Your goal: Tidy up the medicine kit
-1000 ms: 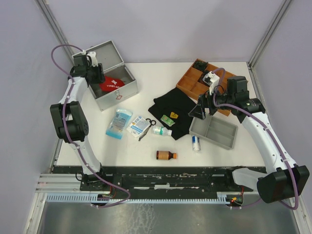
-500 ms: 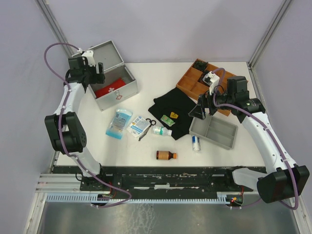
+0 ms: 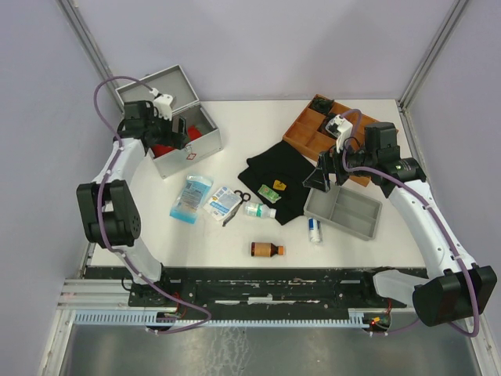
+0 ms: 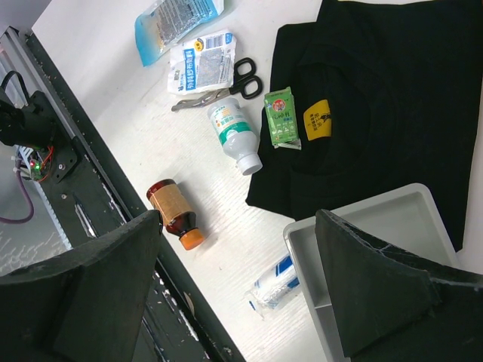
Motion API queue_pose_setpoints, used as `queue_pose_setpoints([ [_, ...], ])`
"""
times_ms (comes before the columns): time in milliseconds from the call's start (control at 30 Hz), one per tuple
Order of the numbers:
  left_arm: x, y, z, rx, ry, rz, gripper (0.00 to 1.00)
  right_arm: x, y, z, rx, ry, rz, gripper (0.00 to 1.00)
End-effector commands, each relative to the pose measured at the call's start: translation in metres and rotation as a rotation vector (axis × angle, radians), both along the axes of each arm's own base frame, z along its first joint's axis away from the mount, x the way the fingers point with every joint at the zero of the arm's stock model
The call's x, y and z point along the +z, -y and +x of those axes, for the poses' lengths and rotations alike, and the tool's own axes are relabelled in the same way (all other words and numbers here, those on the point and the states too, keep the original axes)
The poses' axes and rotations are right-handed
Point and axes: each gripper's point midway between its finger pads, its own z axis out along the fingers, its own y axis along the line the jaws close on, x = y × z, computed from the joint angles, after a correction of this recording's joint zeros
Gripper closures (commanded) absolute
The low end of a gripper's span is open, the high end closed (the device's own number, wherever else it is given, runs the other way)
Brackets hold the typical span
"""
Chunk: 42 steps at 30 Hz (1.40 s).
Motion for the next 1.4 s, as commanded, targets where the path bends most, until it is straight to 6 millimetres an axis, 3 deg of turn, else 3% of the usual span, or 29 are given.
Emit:
queue_pose_setpoints([
  [0,-0.018,0.024,-0.001,-0.135,-0.012,0.039,0.00,0.003,0.002,0.003,-0.004,0.028,-0.008,0.09],
  [200,-0.039,0.035,-0.005,-0.177,-0.057,0.068,0.02,0.003,0.002,0.003,0.000,0.026,-0.010,0.09],
  [367,-0.048,0.039,-0.016,-0.211,-0.079,0.110,0.12,0.002,0.002,0.003,0.001,0.024,-0.011,0.09],
  [633,-0.064,0.059,-0.060,-0.316,-0.124,0.148,0.30,0.000,0.002,0.004,0.002,0.016,-0.013,0.09],
  [967,-0.071,0.086,-0.106,-0.427,-0.123,0.223,0.36,-0.002,0.001,0.005,0.005,0.006,-0.013,0.08],
  [1200,-0.069,0.077,-0.123,-0.490,-0.105,0.352,0.44,-0.003,0.001,0.005,0.005,0.002,-0.014,0.08],
  [1367,-0.073,0.050,-0.124,-0.488,-0.128,0.521,0.52,-0.003,0.001,0.005,0.005,0.001,-0.015,0.08],
])
